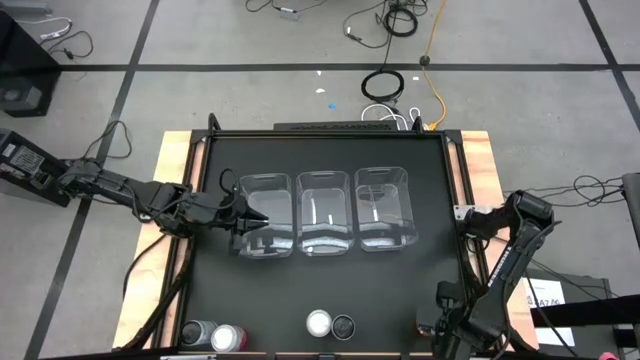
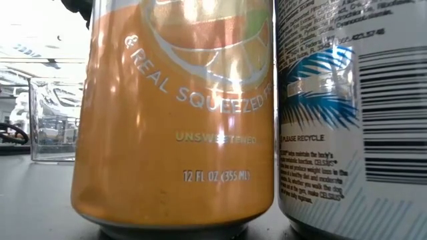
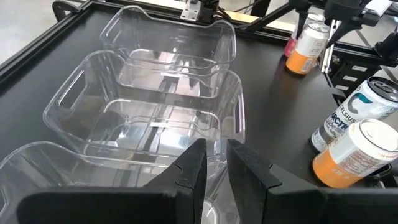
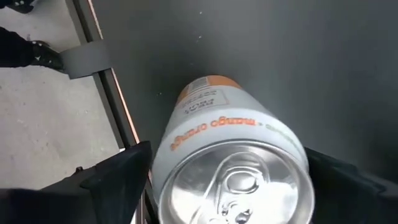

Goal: Sort soda cans
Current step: Put the right orange soda can into the right transparent bin

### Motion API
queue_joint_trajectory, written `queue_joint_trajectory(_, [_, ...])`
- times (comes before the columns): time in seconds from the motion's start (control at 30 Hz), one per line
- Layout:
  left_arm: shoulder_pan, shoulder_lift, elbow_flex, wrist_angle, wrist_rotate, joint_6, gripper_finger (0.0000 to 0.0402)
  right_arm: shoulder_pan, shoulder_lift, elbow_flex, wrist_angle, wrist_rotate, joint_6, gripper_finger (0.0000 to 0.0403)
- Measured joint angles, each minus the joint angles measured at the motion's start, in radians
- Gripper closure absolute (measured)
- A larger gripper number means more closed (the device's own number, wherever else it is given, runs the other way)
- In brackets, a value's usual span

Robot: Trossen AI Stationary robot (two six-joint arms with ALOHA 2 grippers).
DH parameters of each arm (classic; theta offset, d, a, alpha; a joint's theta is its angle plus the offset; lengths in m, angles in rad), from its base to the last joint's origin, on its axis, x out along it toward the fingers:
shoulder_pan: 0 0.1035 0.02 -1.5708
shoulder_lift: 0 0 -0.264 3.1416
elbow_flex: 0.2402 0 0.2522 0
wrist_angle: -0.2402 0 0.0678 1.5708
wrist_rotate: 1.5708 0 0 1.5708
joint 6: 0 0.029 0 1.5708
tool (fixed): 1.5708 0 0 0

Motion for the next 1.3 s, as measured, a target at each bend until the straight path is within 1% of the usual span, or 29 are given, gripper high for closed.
queue_joint_trajectory(0.17, [0.0,0.0,0.0,0.0,0.0,0.005,0.0329,0.0,0.002,0.0,0.0,0.0,0.017,0.0118])
queue_joint_trajectory(0.2, [0.0,0.0,0.0,0.0,0.0,0.005,0.0329,0.0,0.002,0.0,0.0,0.0,0.017,0.012])
queue_joint_trajectory(0.63, [0.0,0.0,0.0,0.0,0.0,0.005,0.0329,-0.004,0.001,0.0,-0.001,0.002,0.018,0.012])
queue_joint_trajectory(0.83, [0.0,0.0,0.0,0.001,0.0,0.005,0.0329,-0.03,-0.014,0.0,-0.008,0.007,0.019,0.012])
queue_joint_trajectory(1.2, [0.0,0.0,0.0,0.001,0.0,-0.001,0.0329,-0.102,-0.096,0.0,-0.07,0.013,0.016,0.012])
queue_joint_trajectory(1.3, [0.0,0.0,0.0,0.0,0.0,-0.001,0.0329,-0.122,-0.129,0.0,-0.087,0.031,0.018,0.012])
